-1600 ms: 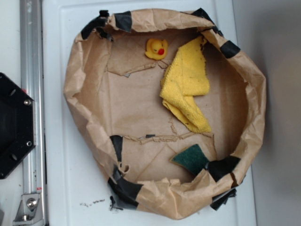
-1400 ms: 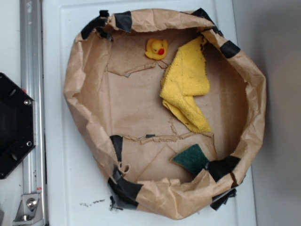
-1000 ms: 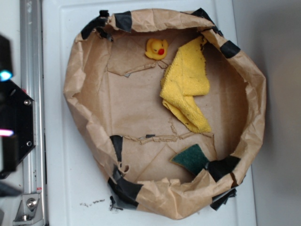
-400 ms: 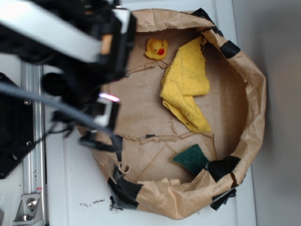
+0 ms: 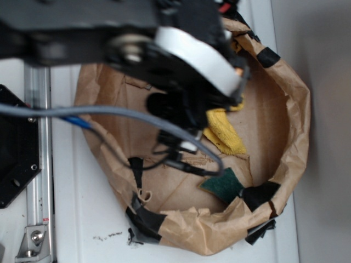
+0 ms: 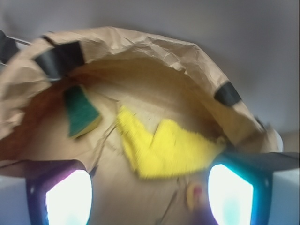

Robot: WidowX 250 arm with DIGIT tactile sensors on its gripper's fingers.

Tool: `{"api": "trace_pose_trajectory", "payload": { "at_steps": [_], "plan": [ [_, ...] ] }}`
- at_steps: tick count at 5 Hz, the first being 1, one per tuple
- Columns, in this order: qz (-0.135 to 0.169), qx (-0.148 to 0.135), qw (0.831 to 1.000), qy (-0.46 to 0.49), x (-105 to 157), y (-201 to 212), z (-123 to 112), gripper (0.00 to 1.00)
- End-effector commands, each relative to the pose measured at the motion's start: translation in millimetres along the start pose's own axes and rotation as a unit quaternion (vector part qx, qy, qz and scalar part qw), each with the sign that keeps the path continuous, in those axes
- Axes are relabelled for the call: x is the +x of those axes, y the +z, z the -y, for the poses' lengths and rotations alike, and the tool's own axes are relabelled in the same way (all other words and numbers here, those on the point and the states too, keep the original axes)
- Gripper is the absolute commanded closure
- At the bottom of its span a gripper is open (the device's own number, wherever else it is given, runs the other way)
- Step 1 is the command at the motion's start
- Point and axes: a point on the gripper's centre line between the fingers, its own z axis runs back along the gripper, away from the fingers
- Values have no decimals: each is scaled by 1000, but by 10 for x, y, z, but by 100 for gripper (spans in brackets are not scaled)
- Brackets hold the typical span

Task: Grab the green sponge.

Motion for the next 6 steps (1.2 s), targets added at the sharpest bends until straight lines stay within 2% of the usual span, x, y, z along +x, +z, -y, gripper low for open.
{"api": "trace_pose_trajectory", "payload": {
  "at_steps": [1, 2, 3, 4, 5, 6],
  "plan": [
    [43, -6, 985, -164, 344, -283, 511, 0],
    [33, -31, 980, -192, 362, -521, 639, 0],
    [28, -38, 976, -212, 393, -662, 806, 0],
    [35, -62, 974, -216, 430, -727, 898, 0],
    [71, -135, 964, -217, 426, -624, 910, 0],
    [64, -133, 966, -214, 486, -706, 889, 0]
  ]
}}
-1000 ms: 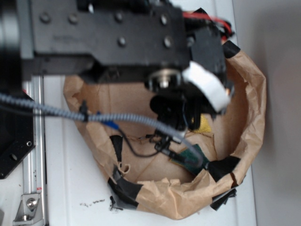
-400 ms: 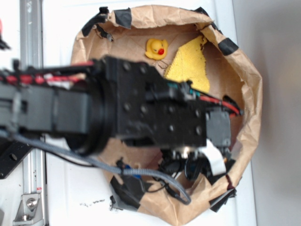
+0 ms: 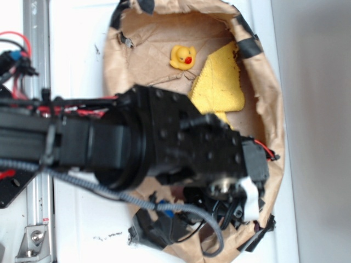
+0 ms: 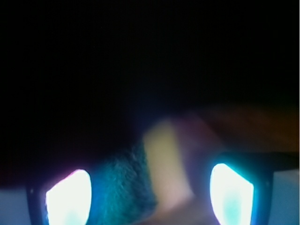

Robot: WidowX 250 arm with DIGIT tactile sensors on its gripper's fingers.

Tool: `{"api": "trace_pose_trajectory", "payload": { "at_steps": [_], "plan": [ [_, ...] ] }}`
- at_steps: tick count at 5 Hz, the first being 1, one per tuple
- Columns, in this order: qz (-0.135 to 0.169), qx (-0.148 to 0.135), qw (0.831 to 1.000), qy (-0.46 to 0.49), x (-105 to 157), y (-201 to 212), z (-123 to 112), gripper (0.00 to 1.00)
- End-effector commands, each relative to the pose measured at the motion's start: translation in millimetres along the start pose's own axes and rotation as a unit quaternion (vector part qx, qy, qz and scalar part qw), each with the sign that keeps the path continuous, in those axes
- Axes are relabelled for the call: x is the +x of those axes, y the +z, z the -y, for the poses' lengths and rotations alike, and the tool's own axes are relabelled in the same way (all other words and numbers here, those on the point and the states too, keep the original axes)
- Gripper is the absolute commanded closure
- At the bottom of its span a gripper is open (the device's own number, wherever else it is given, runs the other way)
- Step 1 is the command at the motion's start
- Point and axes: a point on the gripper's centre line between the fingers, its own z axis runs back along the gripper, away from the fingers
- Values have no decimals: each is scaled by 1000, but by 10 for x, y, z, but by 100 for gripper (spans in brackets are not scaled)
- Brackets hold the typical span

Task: Grab the green sponge.

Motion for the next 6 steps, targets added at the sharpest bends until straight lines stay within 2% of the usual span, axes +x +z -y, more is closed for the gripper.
{"api": "trace_pose_trajectory", "payload": {
  "at_steps": [1, 3, 4, 6],
  "plan": [
    [6, 16, 1000, -18, 221, -37, -40, 0],
    [-17, 5, 1000, -13, 214, -243, 72, 0],
    [-23, 28, 999, -12, 214, -213, 119, 100],
    [-16, 64, 998, 20, 137, 109, 91, 100]
  ]
}}
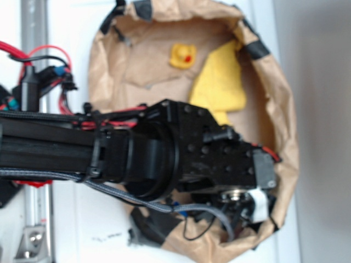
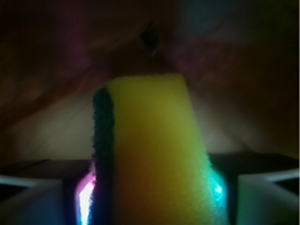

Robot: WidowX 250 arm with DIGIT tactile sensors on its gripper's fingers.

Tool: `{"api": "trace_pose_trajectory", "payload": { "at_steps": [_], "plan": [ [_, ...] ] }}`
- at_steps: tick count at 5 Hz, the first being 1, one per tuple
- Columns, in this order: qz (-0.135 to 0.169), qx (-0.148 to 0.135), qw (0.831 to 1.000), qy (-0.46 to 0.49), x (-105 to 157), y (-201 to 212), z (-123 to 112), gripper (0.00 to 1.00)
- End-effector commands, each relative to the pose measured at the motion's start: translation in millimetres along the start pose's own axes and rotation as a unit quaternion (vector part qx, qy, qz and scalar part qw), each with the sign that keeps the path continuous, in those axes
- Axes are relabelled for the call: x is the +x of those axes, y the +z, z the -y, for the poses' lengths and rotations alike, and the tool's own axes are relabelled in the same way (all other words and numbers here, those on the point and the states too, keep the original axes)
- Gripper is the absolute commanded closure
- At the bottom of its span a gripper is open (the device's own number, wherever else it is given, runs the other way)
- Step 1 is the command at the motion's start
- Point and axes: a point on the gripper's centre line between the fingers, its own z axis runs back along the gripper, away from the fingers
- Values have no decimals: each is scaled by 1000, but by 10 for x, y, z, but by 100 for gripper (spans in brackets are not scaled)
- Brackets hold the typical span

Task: Grab the green sponge.

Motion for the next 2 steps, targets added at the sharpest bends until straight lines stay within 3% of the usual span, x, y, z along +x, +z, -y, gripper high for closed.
{"api": "trace_pose_trajectory", "payload": {
  "at_steps": [1, 2],
  "plan": [
    [25, 66, 996, 58, -34, 571, -123, 100],
    [2, 86, 981, 176, -337, 809, -385, 100]
  ]
}}
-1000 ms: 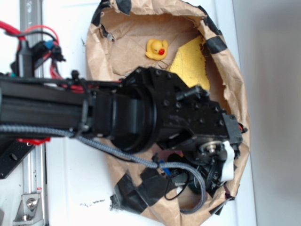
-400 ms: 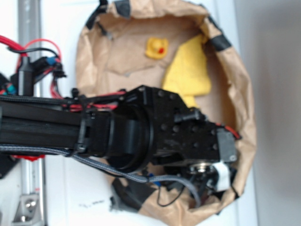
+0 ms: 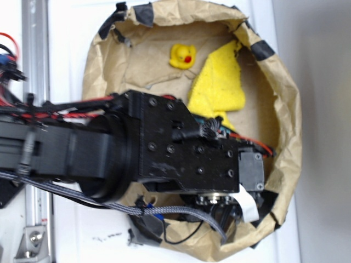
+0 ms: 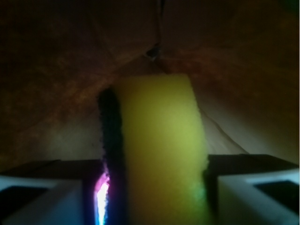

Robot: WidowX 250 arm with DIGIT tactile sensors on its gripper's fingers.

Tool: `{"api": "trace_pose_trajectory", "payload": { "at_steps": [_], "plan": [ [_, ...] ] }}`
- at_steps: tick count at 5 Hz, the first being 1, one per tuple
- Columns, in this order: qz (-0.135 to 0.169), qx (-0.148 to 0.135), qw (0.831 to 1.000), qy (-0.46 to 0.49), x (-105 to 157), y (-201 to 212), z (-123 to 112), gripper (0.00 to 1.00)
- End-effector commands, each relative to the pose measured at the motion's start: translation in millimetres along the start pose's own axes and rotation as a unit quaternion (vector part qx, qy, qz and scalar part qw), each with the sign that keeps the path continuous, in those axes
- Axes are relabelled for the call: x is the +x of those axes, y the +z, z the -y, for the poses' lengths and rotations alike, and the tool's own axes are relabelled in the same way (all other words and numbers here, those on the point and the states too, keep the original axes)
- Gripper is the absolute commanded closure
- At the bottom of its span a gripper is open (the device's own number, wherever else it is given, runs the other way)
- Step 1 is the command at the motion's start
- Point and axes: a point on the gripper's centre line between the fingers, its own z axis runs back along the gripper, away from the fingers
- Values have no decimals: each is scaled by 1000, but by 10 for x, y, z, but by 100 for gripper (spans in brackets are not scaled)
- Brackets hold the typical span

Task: Grab the green sponge.

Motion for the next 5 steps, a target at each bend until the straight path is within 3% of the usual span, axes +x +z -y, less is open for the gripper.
{"api": "trace_pose_trajectory", "payload": {
  "at_steps": [1, 2, 4, 5],
  "plan": [
    [-52, 11, 964, 259, -478, 703, -457, 100],
    [-81, -5, 949, 306, -512, 966, -408, 100],
    [-61, 35, 944, 323, -383, 1266, -214, 100],
    [-64, 45, 937, 342, -388, 1229, -255, 100]
  ]
}}
